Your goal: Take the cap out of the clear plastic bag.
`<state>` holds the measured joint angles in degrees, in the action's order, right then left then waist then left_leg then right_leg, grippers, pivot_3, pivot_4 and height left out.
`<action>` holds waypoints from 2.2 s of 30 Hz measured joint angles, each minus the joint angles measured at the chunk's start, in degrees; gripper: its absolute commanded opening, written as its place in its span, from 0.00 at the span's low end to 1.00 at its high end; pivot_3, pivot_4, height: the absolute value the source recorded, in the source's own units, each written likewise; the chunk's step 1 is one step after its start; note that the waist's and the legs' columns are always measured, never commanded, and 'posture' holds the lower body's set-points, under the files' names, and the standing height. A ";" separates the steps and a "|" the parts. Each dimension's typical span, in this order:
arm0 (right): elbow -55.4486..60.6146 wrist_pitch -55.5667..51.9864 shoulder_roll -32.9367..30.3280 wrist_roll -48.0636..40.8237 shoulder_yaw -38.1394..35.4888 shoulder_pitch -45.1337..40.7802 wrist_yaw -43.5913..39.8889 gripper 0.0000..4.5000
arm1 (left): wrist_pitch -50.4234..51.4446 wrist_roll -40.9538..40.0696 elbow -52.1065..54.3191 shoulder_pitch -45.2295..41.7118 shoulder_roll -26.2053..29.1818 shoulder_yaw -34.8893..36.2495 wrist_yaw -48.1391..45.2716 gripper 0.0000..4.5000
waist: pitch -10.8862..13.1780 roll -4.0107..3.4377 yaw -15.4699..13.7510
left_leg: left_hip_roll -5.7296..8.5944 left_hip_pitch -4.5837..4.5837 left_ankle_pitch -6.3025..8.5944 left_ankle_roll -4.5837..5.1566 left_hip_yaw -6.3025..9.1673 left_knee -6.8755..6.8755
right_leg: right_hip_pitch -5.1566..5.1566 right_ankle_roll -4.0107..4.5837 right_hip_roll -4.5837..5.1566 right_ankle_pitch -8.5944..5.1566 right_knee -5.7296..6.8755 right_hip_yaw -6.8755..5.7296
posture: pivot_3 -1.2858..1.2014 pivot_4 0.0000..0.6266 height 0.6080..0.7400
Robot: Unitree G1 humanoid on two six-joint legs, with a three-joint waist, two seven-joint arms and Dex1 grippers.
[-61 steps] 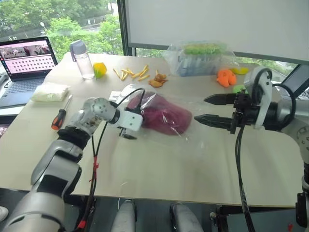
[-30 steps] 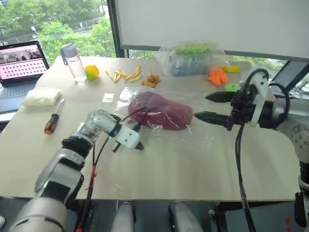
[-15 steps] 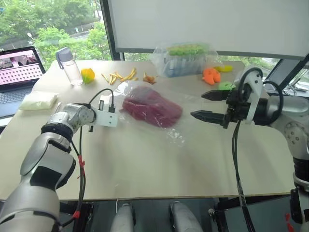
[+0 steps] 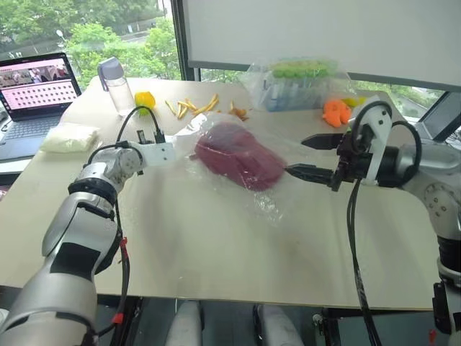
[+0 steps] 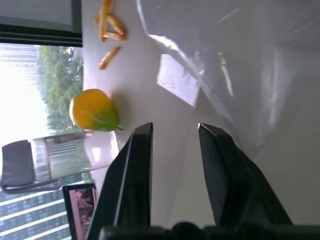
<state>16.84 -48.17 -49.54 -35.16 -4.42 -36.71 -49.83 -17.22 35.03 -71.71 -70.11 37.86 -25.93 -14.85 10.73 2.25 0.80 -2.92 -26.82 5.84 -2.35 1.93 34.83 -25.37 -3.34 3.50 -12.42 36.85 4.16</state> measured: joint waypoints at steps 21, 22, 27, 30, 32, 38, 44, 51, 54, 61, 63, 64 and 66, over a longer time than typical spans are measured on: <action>3.47 -1.89 -0.45 -0.27 -4.99 3.64 4.33 1.00 | 28.90 -35.12 28.10 8.25 -31.07 16.47 -30.41 1.00 | 0.00 -0.02 1.29 | 0.01 0.07 -0.11 0.13 0.01 0.23 | 0.22 -0.06 -0.01 0.07 0.15 0.03 | 0.52 0.24 1.00; 3.60 -2.56 -0.83 -0.51 -5.57 4.24 4.74 1.00 | 31.23 -36.06 26.93 8.12 -32.61 18.12 -28.90 1.00 | -0.01 -0.04 1.35 | 0.03 0.19 -0.13 0.16 0.01 0.27 | 0.34 -0.09 0.01 0.08 0.15 0.03 | 0.52 0.24 1.00; 5.11 -3.73 -2.23 -1.45 -7.61 4.39 5.99 1.00 | 33.67 -36.59 19.67 8.25 -37.15 19.13 -23.56 1.00 | -0.01 -0.04 1.41 | 0.05 0.66 -0.11 0.14 0.02 0.21 | 0.87 0.15 0.03 -0.07 -0.11 0.02 | 0.52 0.24 1.00; 5.40 -4.31 -2.41 -1.72 -8.06 4.41 6.96 1.00 | 33.22 -35.61 17.98 8.21 -39.18 17.55 -24.10 1.00 | -0.01 -0.04 1.37 | 0.06 0.66 -0.11 0.15 0.02 0.15 | 0.90 0.09 0.04 -0.04 -0.18 0.03 | 0.52 0.24 1.00; 5.60 -4.70 -2.41 -1.76 -8.06 4.43 7.59 1.00 | 31.42 -33.33 17.35 8.20 -39.48 15.20 -24.10 1.00 | -0.02 -0.06 1.25 | 0.06 0.68 -0.11 0.15 0.02 0.13 | 0.93 0.04 0.04 0.00 -0.18 0.02 | 0.52 0.24 1.00; 6.23 -4.80 -2.42 -2.06 -8.08 4.92 8.83 1.00 | 23.14 -24.15 14.76 9.64 -39.29 6.02 -22.52 1.00 | -0.10 -0.09 1.09 | 0.06 0.97 -0.03 0.02 0.01 0.14 | 1.22 0.28 0.05 -0.14 -0.22 0.03 | 0.52 0.24 1.00; 6.25 -4.79 -2.44 -2.07 -8.19 5.45 9.11 1.00 | 16.60 -19.18 12.10 9.26 -39.21 2.61 -14.92 1.00 | -0.61 0.01 1.31 | 0.06 1.27 0.18 -0.31 0.01 0.13 | 1.44 0.31 0.05 -0.16 -0.23 0.05 | 0.52 0.24 1.00; 6.23 -4.79 -2.46 -2.07 -8.30 5.48 9.36 1.00 | 13.56 -16.57 7.02 7.33 -37.68 2.27 -6.09 1.00 | -0.63 0.00 2.49 | 0.06 1.45 0.20 -0.34 0.00 0.04 | 1.41 0.34 0.05 -0.15 -0.21 0.11 | 0.52 0.24 1.00; 6.20 -4.79 -2.46 -2.03 -8.24 5.47 9.37 1.00 | 13.57 -16.98 6.01 7.08 -37.34 3.63 -5.40 1.00 | -0.63 0.00 2.88 | 0.06 1.44 0.21 -0.35 0.00 0.02 | 1.41 0.35 0.05 -0.15 -0.21 0.11 | 0.52 0.24 1.00; 5.01 -4.74 -2.39 -1.55 -7.61 4.96 9.41 1.00 | 13.73 -17.50 5.17 7.40 -35.90 6.40 -5.32 1.00 | -0.65 0.00 3.42 | 0.06 1.57 0.21 -0.36 -0.01 -0.06 | 1.39 0.37 0.04 -0.14 -0.18 0.14 | 0.52 0.24 1.00; 4.73 -4.62 -2.21 -1.37 -7.41 4.31 9.40 1.00 | 13.88 -17.50 5.16 7.72 -35.69 6.75 -5.61 0.84 | -0.69 0.00 3.49 | 0.06 1.59 0.22 -0.37 -0.01 -0.06 | 1.39 0.38 0.04 -0.14 -0.19 0.15 | 0.52 0.24 1.00; 4.65 -4.48 -2.18 -1.28 -7.37 4.17 9.40 1.00 | 13.89 -17.50 5.16 7.82 -35.67 6.75 -5.68 0.79 | -0.70 0.01 3.51 | 0.06 1.59 0.22 -0.37 -0.01 -0.06 | 1.39 0.38 0.04 -0.14 -0.19 0.15 | 0.52 0.24 1.00; 4.33 -4.17 -2.16 -0.96 -7.27 3.92 9.40 1.00 | 13.89 -17.40 5.16 8.05 -35.34 6.68 -5.68 0.66 | -0.72 0.02 3.52 | 0.06 1.60 0.23 -0.39 -0.01 -0.06 | 1.39 0.39 0.04 -0.15 -0.19 0.15 | 0.52 0.24 1.00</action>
<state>21.17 -52.34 -51.69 -36.12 -11.69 -32.79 -40.43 -3.34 17.63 -66.54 -62.06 2.52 -19.25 -20.52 10.01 2.27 4.32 -2.87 -25.22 6.08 -2.74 1.92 34.76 -23.97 -2.94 3.55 -12.57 36.66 4.31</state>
